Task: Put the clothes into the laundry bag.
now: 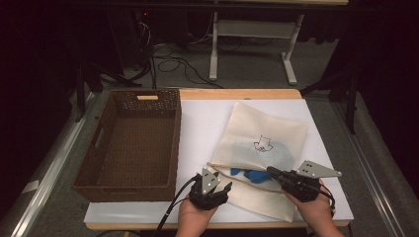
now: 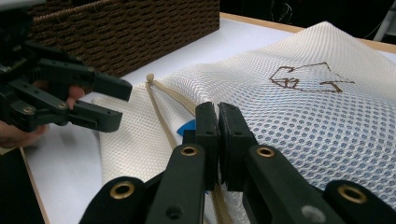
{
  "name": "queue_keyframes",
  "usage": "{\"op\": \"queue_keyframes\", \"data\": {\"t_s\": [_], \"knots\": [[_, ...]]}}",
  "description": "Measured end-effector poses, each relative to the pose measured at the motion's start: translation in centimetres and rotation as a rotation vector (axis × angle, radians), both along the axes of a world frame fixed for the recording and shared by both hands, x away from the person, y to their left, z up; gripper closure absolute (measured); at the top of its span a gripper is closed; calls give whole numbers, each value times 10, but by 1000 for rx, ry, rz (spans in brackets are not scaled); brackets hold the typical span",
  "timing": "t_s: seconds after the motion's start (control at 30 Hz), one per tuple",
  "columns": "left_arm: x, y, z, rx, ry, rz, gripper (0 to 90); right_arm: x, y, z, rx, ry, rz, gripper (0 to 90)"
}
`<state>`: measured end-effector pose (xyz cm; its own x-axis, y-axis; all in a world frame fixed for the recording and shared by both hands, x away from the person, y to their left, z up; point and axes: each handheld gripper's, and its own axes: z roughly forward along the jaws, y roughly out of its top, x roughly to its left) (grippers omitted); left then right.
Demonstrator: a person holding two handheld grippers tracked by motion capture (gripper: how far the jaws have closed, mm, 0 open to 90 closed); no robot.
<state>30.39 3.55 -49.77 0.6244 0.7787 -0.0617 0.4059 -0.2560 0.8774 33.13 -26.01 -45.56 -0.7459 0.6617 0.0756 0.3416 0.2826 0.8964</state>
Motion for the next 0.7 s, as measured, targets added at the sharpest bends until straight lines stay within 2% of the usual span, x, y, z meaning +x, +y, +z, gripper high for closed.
{"op": "queue_keyframes", "data": {"t_s": [0.1,0.2,0.7], "knots": [[-1,3,6,-4,-24,-10,437,-2,-1,0,3,-1,2,885],[1,7,9,-38,-13,3,436,-3,-2,0,3,3,4,885],[2,10,10,-59,-7,1,434,-10,3,-6,-36,34,37,883]]}}
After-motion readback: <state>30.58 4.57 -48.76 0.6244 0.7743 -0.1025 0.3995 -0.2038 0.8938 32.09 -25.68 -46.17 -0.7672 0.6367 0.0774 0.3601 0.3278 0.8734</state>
